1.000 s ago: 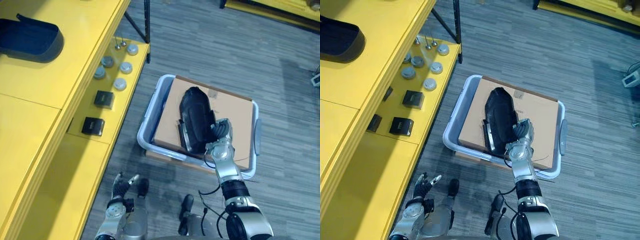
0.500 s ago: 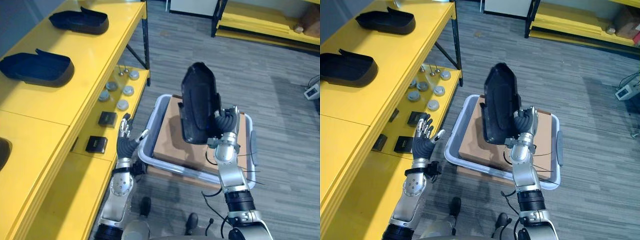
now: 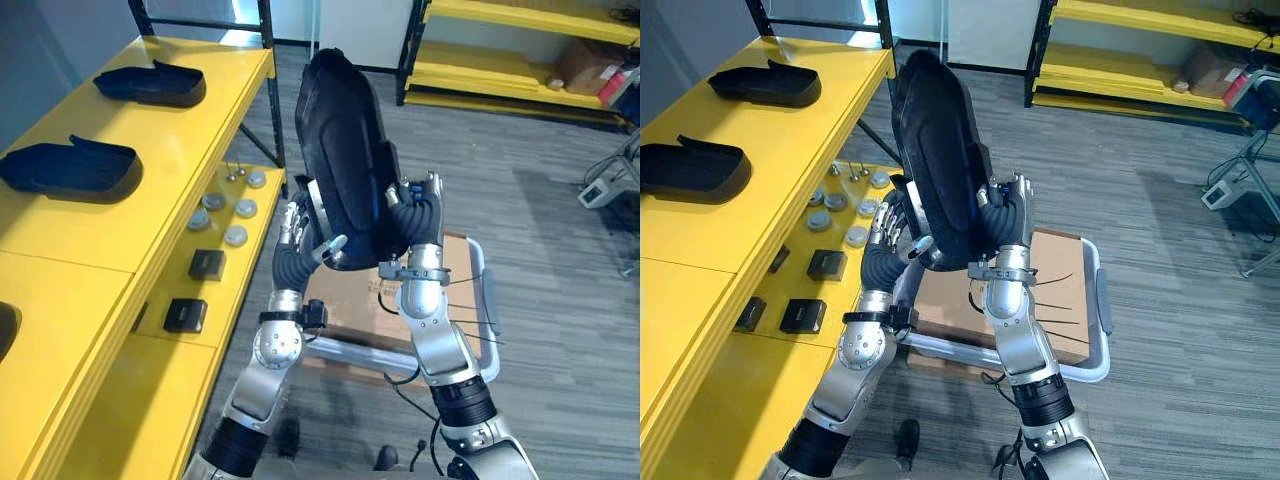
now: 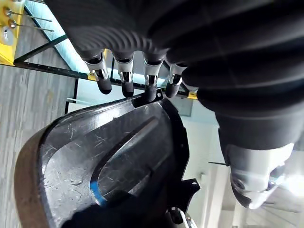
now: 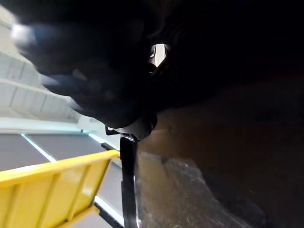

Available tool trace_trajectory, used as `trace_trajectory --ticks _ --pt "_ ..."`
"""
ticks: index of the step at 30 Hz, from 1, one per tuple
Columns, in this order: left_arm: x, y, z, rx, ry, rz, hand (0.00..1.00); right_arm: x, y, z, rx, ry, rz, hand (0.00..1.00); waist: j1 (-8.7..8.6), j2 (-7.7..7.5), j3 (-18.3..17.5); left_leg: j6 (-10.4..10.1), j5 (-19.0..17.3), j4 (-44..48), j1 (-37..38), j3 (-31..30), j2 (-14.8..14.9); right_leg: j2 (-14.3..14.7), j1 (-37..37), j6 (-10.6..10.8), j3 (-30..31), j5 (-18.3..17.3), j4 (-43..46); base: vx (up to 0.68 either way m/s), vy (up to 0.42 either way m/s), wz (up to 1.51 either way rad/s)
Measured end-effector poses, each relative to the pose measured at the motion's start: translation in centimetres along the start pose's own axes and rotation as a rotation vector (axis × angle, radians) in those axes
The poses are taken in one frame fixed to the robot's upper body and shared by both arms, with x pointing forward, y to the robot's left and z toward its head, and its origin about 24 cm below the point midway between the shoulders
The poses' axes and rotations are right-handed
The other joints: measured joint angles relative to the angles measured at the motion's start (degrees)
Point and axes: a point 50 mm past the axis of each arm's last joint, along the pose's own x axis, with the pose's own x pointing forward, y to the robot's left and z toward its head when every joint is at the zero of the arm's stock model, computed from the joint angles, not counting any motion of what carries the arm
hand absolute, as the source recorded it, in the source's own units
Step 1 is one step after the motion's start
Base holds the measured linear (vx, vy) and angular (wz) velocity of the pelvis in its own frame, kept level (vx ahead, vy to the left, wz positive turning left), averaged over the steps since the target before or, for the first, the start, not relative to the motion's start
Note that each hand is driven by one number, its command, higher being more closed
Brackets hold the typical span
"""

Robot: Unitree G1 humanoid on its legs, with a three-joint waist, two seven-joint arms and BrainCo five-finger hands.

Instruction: Walk over and take plastic housings, then place them on the shelf

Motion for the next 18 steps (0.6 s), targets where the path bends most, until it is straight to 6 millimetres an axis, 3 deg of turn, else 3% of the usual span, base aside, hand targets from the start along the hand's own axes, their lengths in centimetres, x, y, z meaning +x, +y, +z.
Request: trace_trajectory --ticks 9,18 --pt "0.0 0.5 -0.2 0.056 -0.003 0.073 0.0 -0.5 1.1 1.2 0.029 -0.043 0.054 1.0 -0.04 -0.15 -1.84 -0.02 -0.02 -0.03 0.02 0.46 0.15 0.2 -0.14 -0.03 0.84 0.21 -0.22 -0.01 -0.001 -0.02" --pt "0.0 0.9 -0.4 0.06 0.004 0.091 0.0 -0.7 1.1 0.4 -0.013 -0.035 0.085 1.0 -0.01 -0.1 -3.08 -0.01 0.0 -0.23 -0.04 1.08 0.22 0.2 -0.64 -0.04 1.43 0.4 -0.19 -0.02 0.001 -0.04"
